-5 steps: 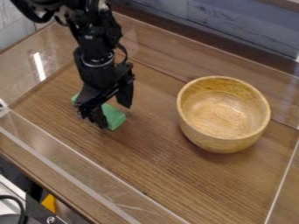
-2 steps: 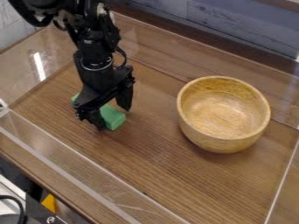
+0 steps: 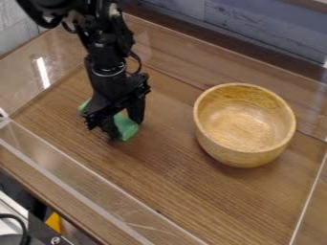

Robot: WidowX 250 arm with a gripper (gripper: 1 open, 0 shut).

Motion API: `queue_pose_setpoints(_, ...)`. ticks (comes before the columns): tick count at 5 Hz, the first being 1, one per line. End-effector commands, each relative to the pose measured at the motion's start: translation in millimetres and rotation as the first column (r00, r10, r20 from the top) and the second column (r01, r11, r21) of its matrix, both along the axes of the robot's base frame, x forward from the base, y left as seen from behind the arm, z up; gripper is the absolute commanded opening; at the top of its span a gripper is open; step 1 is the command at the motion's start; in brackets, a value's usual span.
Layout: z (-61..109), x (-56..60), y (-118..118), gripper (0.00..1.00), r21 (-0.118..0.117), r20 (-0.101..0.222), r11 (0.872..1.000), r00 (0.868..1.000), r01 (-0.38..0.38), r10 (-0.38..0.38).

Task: Put the green block in the brown bowl

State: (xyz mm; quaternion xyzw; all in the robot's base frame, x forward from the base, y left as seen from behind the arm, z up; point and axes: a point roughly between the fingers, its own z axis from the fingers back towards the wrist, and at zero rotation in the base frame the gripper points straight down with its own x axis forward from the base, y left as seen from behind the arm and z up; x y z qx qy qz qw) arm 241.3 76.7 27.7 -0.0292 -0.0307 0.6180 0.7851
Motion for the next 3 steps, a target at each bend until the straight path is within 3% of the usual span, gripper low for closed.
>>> queue_pose_setpoints(1,14.2,6.7,3.7,0.0,0.024,0.034,1.0,0.999,-0.009,0.009)
queue_pose_setpoints(3,37.1,11.1,-6.4,0.0,0.038,0.036,0.999,0.999,-0.002,0.001)
